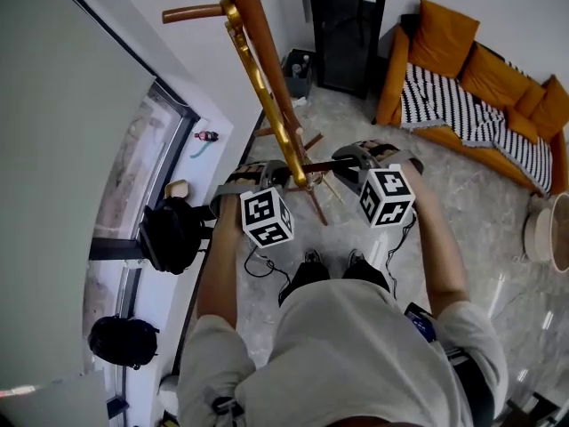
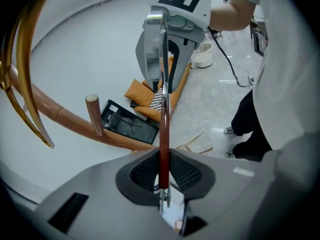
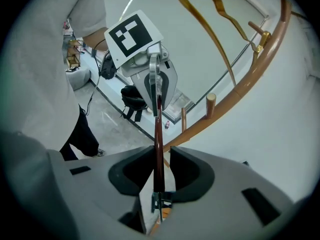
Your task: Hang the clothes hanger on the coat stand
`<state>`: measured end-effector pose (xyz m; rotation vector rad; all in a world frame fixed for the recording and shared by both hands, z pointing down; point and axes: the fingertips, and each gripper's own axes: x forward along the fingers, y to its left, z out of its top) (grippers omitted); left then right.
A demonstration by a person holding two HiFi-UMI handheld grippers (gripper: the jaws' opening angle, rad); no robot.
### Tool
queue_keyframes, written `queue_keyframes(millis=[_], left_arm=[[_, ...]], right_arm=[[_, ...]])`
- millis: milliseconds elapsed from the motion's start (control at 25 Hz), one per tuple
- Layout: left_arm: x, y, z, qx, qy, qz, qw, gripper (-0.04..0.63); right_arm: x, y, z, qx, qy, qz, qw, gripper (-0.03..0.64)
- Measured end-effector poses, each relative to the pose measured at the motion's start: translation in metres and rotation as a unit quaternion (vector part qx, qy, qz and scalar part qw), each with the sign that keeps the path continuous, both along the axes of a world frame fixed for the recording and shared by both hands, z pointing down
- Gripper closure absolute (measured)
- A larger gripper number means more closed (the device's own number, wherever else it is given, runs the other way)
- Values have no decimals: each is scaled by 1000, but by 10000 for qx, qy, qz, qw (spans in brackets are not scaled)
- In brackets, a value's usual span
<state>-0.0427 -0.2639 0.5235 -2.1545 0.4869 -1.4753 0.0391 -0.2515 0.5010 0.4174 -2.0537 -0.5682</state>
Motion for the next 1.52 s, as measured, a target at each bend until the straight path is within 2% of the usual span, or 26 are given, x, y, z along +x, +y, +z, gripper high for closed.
queue_keyframes(millis=[200,520,1120,1520], left_arm=[[11,-12,3,-94,46,-218,9997,529],[6,-33,-5,-153,142,-463,9987,520],[-11,-50,-19,426,156,-395,9982,503],[-13,-57,-25,407,134,-313,9986,495]], right_arm=[[11,-14,6,-406,-24,-256,9988,531],[10,-37,6,-892,-103,-437,9950,543],[-8,-49,1,-1290,-267,-523,9899,554],[-10,-55,1,-1784,-495,-513,9814,554]])
